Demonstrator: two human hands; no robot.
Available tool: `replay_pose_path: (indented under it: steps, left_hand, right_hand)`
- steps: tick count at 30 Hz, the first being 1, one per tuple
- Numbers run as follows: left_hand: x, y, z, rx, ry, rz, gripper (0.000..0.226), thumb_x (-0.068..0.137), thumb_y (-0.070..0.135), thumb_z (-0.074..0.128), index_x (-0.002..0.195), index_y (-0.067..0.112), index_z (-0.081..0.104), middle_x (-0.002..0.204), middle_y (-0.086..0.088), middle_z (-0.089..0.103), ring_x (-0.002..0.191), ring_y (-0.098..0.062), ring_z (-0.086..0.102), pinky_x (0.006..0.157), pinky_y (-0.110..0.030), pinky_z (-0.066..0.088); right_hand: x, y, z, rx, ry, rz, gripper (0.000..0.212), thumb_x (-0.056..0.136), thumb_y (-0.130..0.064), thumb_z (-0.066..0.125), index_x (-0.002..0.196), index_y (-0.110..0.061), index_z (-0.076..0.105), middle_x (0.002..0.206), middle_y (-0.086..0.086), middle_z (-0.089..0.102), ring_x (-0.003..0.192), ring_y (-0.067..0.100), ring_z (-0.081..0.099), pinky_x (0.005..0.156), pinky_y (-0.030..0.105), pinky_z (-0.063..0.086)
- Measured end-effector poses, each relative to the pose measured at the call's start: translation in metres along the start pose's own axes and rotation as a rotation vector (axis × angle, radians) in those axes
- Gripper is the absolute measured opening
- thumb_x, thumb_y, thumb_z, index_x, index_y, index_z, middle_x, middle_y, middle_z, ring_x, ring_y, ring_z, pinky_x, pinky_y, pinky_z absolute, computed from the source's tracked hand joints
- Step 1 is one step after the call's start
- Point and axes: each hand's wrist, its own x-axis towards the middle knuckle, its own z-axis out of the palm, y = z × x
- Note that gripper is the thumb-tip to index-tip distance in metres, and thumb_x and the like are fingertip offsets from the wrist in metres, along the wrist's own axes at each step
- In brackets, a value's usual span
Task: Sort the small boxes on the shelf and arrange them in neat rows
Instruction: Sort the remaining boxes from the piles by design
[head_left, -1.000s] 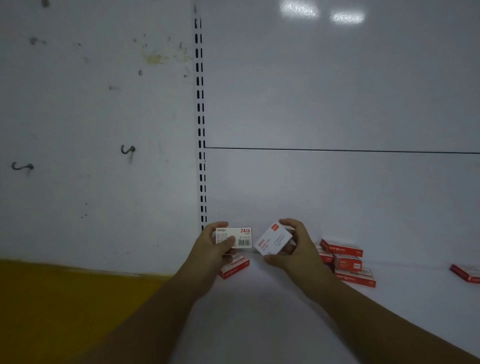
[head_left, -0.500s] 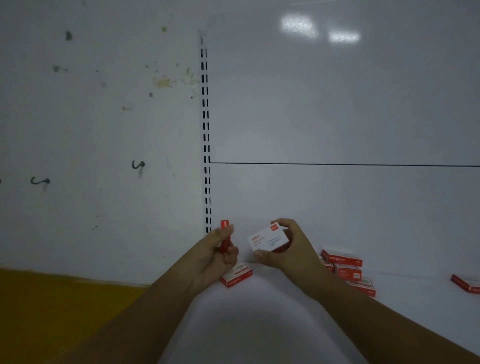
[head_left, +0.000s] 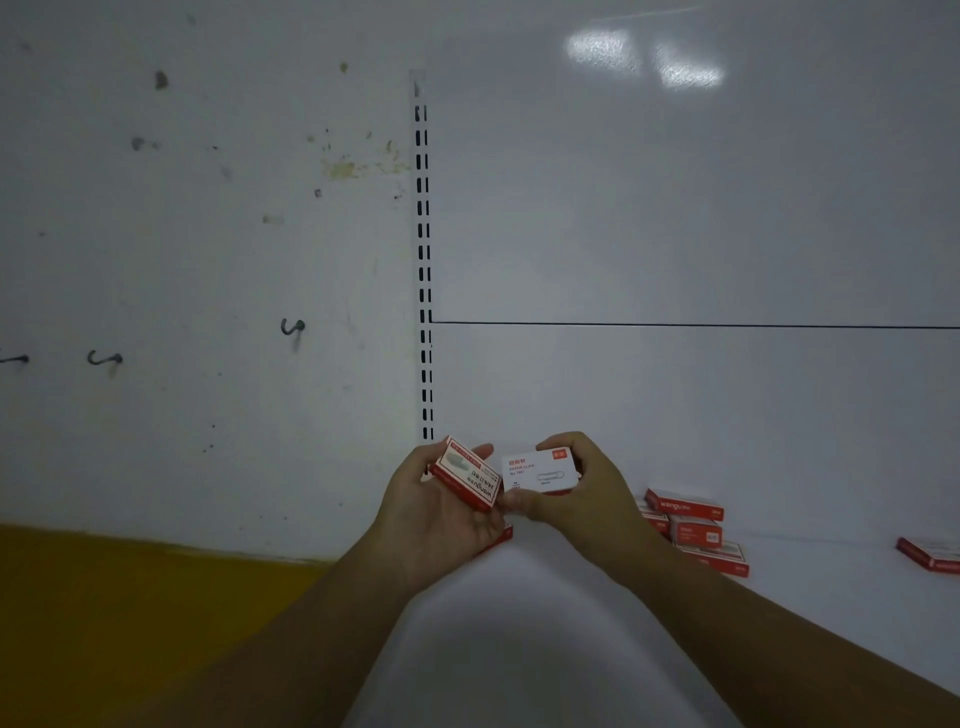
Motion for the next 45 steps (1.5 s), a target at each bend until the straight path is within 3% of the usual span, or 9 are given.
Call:
replay_pose_path:
  steps: [6,11,14,21,28,34,39,41,45]
  left_hand:
    - [0.002,0.0,-0.007,0.04,0.07,-0.019,0.054,0.085,0.045,0.044,0.12,0.005,0.053,0.119,-0.028,0.059,0.112,-0.034,0.052,0.068,-0.032,0.052]
    - [-0.001,0.004,-0.005,0.275,0.224,-0.054,0.059,0.086,0.062,0.039,0.109,0.011,0.057,0.091,-0.022,0.07,0.072,-0.033,0.069,0.058,-0.032,0.055]
    - [-0.004,0.008,-0.007,0.711,0.347,-0.044,0.069,0.08,0.07,0.036,0.093,0.008,0.063,0.065,-0.01,0.064,0.039,-0.014,0.048,0.038,-0.017,0.031]
    - [-0.014,0.019,-0.007,1.494,0.246,0.054,0.042,0.074,0.023,0.073,0.11,0.013,0.053,0.088,-0.013,0.068,0.053,-0.013,0.057,0.044,-0.021,0.041]
    - [-0.004,0.02,-0.014,2.131,0.126,0.141,0.04,0.07,0.03,0.076,0.101,0.019,0.051,0.091,0.003,0.053,0.073,-0.012,0.053,0.052,-0.019,0.043]
    - [0.015,-0.006,-0.002,2.162,-0.068,0.319,0.05,0.061,0.039,0.08,0.094,0.03,0.043,0.085,0.012,0.049,0.072,-0.003,0.048,0.052,-0.019,0.037]
    - [0.005,-0.046,0.031,2.189,-0.216,0.443,0.044,0.066,0.039,0.078,0.099,0.031,0.051,0.088,0.012,0.052,0.076,-0.007,0.05,0.056,-0.017,0.034]
    - [-0.003,-0.06,0.046,2.214,-0.253,0.512,0.047,0.065,0.038,0.078,0.106,0.029,0.056,0.086,0.013,0.049,0.078,-0.008,0.048,0.056,-0.016,0.031]
    - [-0.018,-0.085,0.077,2.22,-0.341,0.633,0.055,0.063,0.045,0.078,0.112,0.031,0.058,0.095,0.011,0.057,0.084,-0.01,0.053,0.062,-0.02,0.035]
  right_hand:
    - [-0.007,-0.003,-0.001,-0.025,-0.044,0.029,0.046,0.064,-0.018,0.084,0.094,-0.024,0.05,0.09,-0.005,0.067,0.076,0.01,0.067,0.058,0.026,0.057]
    - [-0.013,-0.008,-0.005,-0.03,-0.072,0.05,0.046,0.065,-0.014,0.083,0.096,-0.024,0.05,0.087,-0.002,0.066,0.064,0.01,0.065,0.055,0.023,0.054]
    - [-0.016,-0.009,-0.008,-0.009,-0.089,0.07,0.049,0.064,-0.01,0.083,0.098,-0.026,0.052,0.093,0.002,0.064,0.07,0.015,0.067,0.058,0.026,0.056]
    - [-0.022,-0.006,-0.014,-0.107,-0.147,0.084,0.05,0.063,0.003,0.079,0.096,-0.024,0.052,0.1,0.0,0.064,0.092,0.015,0.065,0.066,0.036,0.06]
    - [-0.039,-0.014,-0.021,-0.345,-0.035,0.041,0.06,0.066,-0.015,0.083,0.113,-0.034,0.05,0.102,-0.017,0.058,0.091,-0.003,0.059,0.068,0.013,0.052]
    - [-0.071,-0.021,-0.051,-0.623,0.048,0.068,0.045,0.067,-0.026,0.082,0.094,-0.041,0.05,0.093,-0.025,0.057,0.089,-0.003,0.057,0.062,0.007,0.046]
    - [-0.115,-0.034,-0.081,-1.059,0.035,-0.051,0.061,0.077,-0.044,0.069,0.128,-0.031,0.039,0.123,-0.01,0.056,0.105,0.008,0.055,0.077,0.017,0.049]
    - [-0.132,-0.041,-0.092,-1.164,0.021,-0.115,0.06,0.079,-0.044,0.067,0.129,-0.033,0.034,0.122,-0.009,0.055,0.099,0.005,0.054,0.067,0.007,0.04]
    - [-0.16,-0.057,-0.122,-1.192,0.085,-0.077,0.053,0.08,-0.044,0.065,0.123,-0.026,0.039,0.117,-0.004,0.053,0.089,0.006,0.048,0.065,0.013,0.039]
